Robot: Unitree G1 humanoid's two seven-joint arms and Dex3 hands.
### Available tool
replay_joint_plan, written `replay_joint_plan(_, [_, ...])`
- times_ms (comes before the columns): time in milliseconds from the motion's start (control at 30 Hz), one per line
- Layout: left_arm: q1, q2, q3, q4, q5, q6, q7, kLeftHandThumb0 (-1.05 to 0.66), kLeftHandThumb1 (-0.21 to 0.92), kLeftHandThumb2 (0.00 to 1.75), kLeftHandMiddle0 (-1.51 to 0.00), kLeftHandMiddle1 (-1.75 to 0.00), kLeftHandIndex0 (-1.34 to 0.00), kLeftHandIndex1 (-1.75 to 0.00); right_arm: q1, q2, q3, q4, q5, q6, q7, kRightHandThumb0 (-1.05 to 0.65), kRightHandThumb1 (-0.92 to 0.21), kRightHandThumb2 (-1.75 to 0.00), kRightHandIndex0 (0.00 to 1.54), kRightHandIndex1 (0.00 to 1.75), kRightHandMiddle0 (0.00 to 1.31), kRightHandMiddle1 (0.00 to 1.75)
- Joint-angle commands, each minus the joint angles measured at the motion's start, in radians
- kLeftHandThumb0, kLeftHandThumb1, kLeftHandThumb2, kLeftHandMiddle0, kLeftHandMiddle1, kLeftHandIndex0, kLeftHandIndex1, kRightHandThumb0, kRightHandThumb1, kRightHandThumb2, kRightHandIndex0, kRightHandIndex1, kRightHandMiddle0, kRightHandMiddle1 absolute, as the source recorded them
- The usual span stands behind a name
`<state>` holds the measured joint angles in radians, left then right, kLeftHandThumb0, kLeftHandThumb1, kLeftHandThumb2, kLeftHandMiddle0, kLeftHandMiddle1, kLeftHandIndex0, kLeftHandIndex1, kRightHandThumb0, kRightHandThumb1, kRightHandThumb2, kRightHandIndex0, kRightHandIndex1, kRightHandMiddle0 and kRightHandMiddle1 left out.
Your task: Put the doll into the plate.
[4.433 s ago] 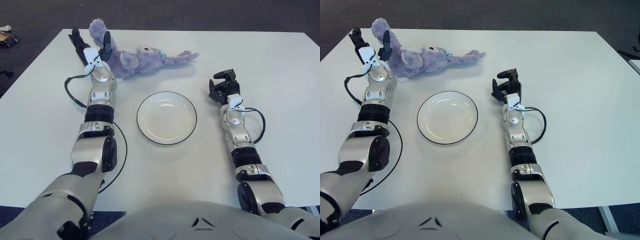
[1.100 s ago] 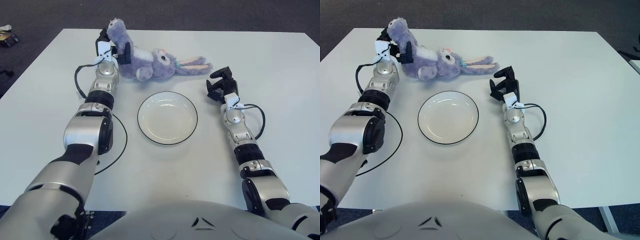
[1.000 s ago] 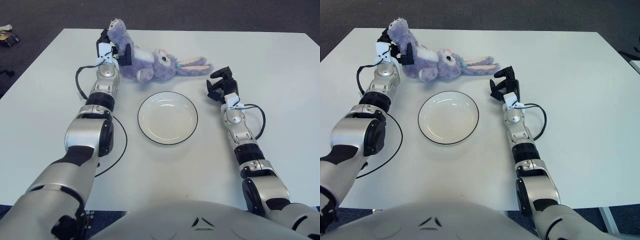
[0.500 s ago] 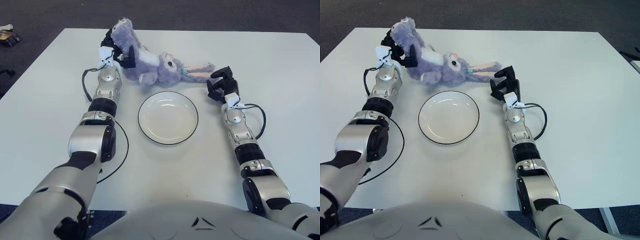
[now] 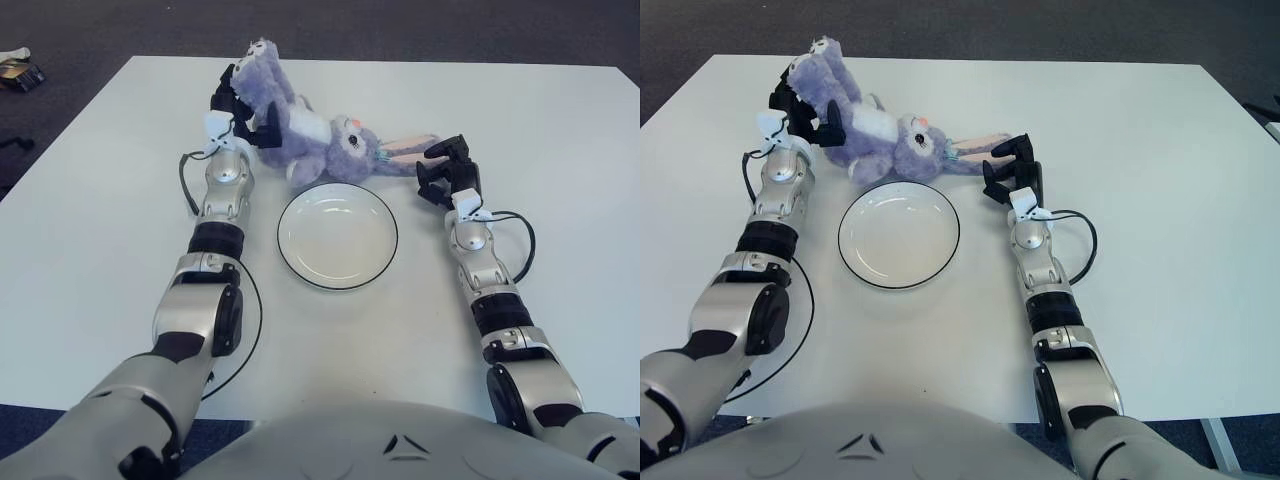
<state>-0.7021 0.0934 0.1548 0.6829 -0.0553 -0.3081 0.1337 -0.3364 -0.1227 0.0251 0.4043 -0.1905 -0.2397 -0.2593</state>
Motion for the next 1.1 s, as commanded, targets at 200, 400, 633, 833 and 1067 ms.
replay_joint_plan(200, [0.032, -0.041, -0.029, -0.03, 0.058, -0.013, 0.059, 0.0, 0.07, 1.58, -0.82, -1.66, -0.58, -1.75, -0.006, 0.005, -0.017, -0.096, -0.038, 0.028, -0.036, -0.01, -0.69, -0.82, 0.45, 1.58, 0.15, 1.74])
replay_joint_plan(400, [0.028, -0.067, -0.046, -0.009, 0.093, -0.043, 0.104, 0.0, 0.06, 1.59, -0.81, -1.67, -0.58, -1.75, -0.014, 0.0, -0.018, -0.209, -0.063, 0.108, -0.027, -0.01, -0.84, -0.57, 0.4, 1.48, 0.13, 1.74])
replay_joint_plan(633, [0.022, -0.09, -0.072, 0.018, 0.153, -0.065, 0.178, 0.0, 0.06, 1.59, -0.82, -1.67, -0.59, -1.75, -0.014, -0.014, -0.007, -0.318, -0.112, 0.238, 0.004, -0.01, -0.91, -0.45, 0.39, 1.46, 0.11, 1.72])
replay_joint_plan(833, [0.01, -0.109, -0.096, 0.04, 0.203, -0.064, 0.253, 0.0, 0.06, 1.59, -0.82, -1.65, -0.59, -1.75, -0.028, -0.056, 0.014, -0.367, -0.185, 0.319, 0.037, -0.01, -0.92, -0.43, 0.39, 1.45, 0.12, 1.72])
replay_joint_plan(1067, [-0.008, -0.128, -0.109, 0.079, 0.228, -0.076, 0.311, 0.0, 0.05, 1.59, -0.83, -1.64, -0.59, -1.75, -0.061, -0.134, 0.068, -0.388, -0.296, 0.362, 0.099, -0.54, -0.68, -0.71, 0.31, 1.11, 0.04, 1.42])
